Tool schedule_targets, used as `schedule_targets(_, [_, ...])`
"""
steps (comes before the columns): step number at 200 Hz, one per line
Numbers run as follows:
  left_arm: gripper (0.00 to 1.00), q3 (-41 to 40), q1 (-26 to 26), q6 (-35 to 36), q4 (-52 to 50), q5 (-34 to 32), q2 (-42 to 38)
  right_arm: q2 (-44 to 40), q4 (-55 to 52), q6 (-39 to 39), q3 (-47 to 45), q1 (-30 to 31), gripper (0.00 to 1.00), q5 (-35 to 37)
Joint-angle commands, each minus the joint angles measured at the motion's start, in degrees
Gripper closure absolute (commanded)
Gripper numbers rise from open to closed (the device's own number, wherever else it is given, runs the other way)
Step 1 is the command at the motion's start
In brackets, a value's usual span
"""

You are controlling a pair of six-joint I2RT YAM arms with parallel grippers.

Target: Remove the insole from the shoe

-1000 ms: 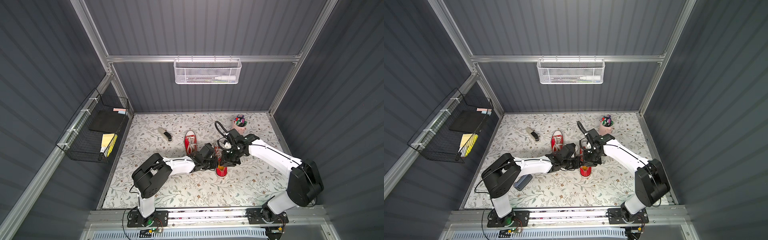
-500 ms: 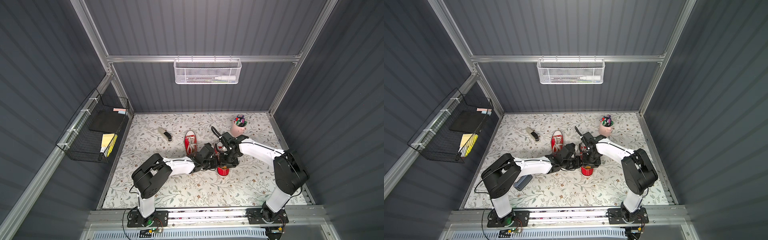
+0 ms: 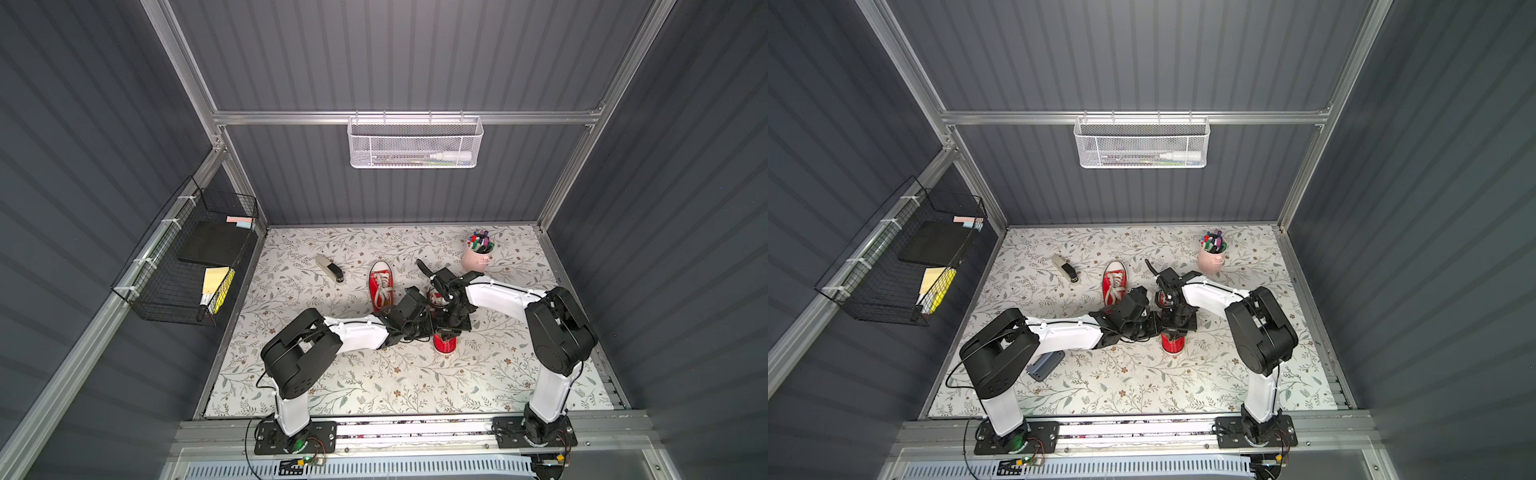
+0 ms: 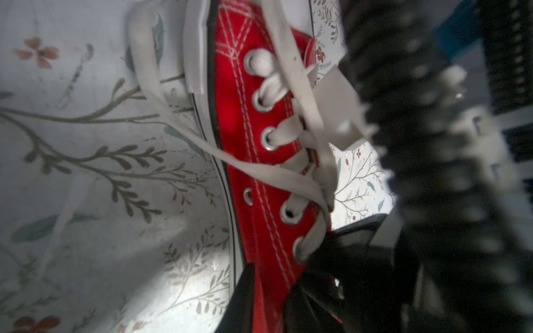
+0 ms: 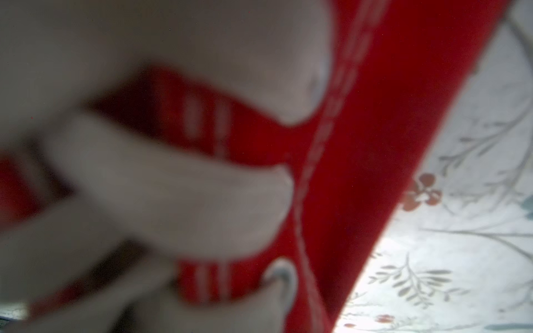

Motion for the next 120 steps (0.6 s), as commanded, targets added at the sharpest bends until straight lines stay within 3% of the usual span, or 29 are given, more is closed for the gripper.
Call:
schedule_targets(1, [0.63,-1.9,0.6,1.9,-0.7,-7.4,-5.4,2.4,2.1,0.4,-1.9,0.5,1.0,-0.1])
schedule_targets(26, [0.51,-5.8,-0.4,10.5,-0.6,-11.7,-10.7,-0.7,1.4,2.0,0.2,0.5,1.0,-3.0])
schedule_targets(54, [0.41,-13.5,-2.7,18.3,2.0,-11.0,-16.5,-2.2,2.0,4.5,1.8,0.4,1.0,-6.9])
schedule_targets(72, [0.26,-18.9,-5.2,22.7,6.4,-10.6,-19.0,-2.6,2.4,5.8,2.3,0.4,1.0,-8.2])
schedule_targets(120, [0.07,-20.7,-11.2,35.6,14.5,-14.9,-14.8,-3.3,2.7,7.6,2.5,0.2,1.0,-13.1])
